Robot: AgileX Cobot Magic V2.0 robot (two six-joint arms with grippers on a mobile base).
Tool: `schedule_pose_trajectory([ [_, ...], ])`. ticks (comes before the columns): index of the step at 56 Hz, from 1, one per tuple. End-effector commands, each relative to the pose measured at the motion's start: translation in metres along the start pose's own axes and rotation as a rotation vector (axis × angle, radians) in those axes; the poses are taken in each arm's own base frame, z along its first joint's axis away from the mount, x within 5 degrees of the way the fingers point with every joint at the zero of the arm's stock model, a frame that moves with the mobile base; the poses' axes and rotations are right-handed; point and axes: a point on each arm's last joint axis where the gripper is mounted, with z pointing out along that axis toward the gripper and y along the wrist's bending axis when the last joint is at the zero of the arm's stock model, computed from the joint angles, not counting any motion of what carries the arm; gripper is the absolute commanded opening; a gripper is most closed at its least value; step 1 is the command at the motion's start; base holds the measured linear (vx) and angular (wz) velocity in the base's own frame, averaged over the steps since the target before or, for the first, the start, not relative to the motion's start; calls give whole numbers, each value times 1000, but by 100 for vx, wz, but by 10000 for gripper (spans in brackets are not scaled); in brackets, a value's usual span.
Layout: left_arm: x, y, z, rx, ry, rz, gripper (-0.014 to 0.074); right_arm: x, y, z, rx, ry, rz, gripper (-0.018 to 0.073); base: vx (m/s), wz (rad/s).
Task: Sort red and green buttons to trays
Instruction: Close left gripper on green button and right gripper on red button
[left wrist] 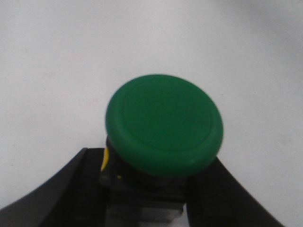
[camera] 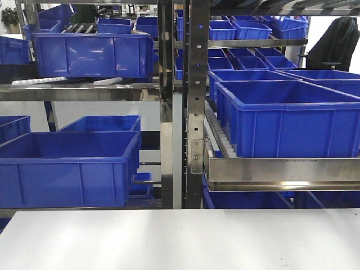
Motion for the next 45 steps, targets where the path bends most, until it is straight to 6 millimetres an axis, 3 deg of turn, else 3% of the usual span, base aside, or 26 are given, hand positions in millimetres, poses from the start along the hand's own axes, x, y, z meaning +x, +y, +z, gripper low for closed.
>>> schedule_pose_trajectory([
  [1,-27,-7,-7,65,-258,-41,-10,-19,-3,-2,24,-99,8,503,0,0],
  [12,-18,-4,-23,38,-215,-38,-7,-11,-21,6,169,43,79,627,0,0],
  [29,-11,3,-36,-33,-190,-53,-6,-3,-33,45,198,138,98,622,0,0],
  [45,-11,3,-36,-33,-190,-54,-6,7,-11,83,46,155,-39,614,0,0],
])
